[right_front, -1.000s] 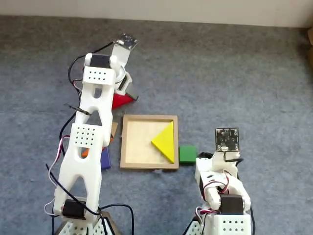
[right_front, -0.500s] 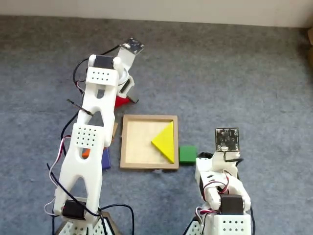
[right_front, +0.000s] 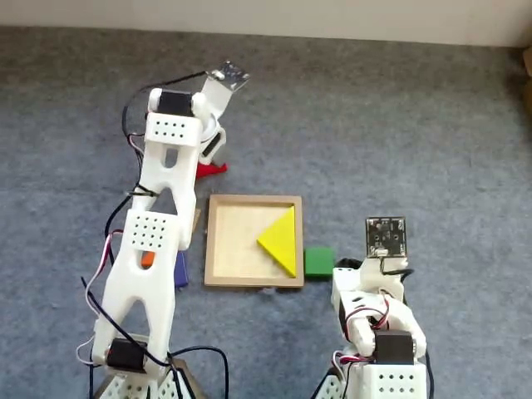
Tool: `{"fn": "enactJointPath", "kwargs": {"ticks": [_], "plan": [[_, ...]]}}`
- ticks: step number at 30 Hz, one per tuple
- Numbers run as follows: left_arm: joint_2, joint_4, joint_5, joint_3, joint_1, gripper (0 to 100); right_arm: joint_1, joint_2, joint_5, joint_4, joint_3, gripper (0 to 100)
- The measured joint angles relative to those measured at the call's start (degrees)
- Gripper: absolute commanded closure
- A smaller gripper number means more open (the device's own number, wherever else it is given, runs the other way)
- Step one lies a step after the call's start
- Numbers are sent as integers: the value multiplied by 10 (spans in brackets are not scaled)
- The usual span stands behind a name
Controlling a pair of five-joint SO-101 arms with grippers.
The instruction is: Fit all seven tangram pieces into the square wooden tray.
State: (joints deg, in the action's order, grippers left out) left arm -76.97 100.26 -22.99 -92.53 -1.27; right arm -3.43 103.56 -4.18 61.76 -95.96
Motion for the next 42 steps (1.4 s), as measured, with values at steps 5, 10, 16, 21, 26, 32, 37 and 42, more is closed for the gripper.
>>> {"fn": "enactJointPath", "kwargs": {"ticks": [5,10,16,21,26,32,37,42], "plan": [[1,6,-6,0,0,786,0,0,0,0,0,971],[27,6,-6,34,0,705,0,0,0,0,0,971],[31,6,27,47,0,656,0,0,0,0,0,971],[31,-17,47,55,0,659,0,0,0,0,0,971],[3,-55,47,56,0,692,0,0,0,0,0,971],[-18,-66,49,55,-1,748,0,0,0,0,0,971],[-18,-51,16,54,-4,831,0,0,0,0,0,971],[-21,-8,-7,24,-5,875,0,0,0,0,0,971]]}}
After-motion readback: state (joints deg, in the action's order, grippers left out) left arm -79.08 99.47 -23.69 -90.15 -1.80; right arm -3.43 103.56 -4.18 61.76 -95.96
